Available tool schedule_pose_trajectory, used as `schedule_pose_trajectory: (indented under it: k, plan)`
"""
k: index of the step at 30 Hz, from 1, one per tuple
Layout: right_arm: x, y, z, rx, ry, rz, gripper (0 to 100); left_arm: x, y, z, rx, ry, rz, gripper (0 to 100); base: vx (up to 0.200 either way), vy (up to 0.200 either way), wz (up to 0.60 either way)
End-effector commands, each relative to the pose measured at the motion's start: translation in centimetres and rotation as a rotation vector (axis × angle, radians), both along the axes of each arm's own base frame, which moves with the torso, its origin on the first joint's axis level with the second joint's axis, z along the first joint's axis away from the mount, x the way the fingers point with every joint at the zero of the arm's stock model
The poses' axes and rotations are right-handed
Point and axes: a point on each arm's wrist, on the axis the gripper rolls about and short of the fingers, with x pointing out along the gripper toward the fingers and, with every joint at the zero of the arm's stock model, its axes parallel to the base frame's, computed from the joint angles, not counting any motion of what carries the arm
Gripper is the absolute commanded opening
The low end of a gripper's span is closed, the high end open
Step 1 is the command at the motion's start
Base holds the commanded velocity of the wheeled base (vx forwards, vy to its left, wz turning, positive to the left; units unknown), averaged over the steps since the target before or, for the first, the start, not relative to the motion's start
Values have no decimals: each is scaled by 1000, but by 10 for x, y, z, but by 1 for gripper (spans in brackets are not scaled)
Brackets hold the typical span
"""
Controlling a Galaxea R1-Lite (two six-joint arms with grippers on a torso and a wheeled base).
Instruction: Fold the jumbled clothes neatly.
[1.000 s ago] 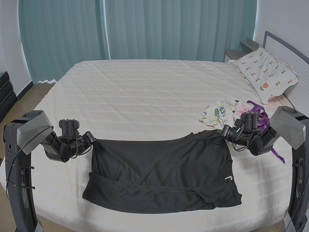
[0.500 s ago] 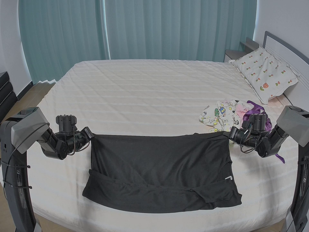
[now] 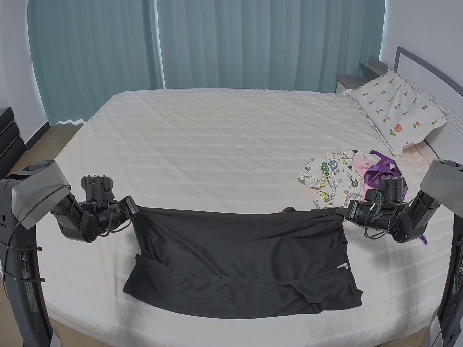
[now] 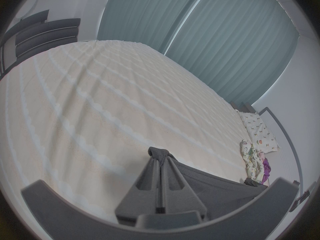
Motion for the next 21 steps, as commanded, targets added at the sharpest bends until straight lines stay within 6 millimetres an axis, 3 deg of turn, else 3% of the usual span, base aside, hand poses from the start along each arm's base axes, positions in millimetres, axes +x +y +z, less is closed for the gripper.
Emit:
schedule_pose_trajectory:
  k: [1,11,21]
  plan:
    - [-11,-2,2,-11,15,13,0,-8,0,-5,23,26,1,0,0,0,0]
    - [-39,-6,9,-16,42,40,0,-29,-3,11,33,20,-9,0,0,0,0]
    - [-24,-14,12,8,-75,-10,0,-16,-3,21,37,-44,-2,0,0,0,0]
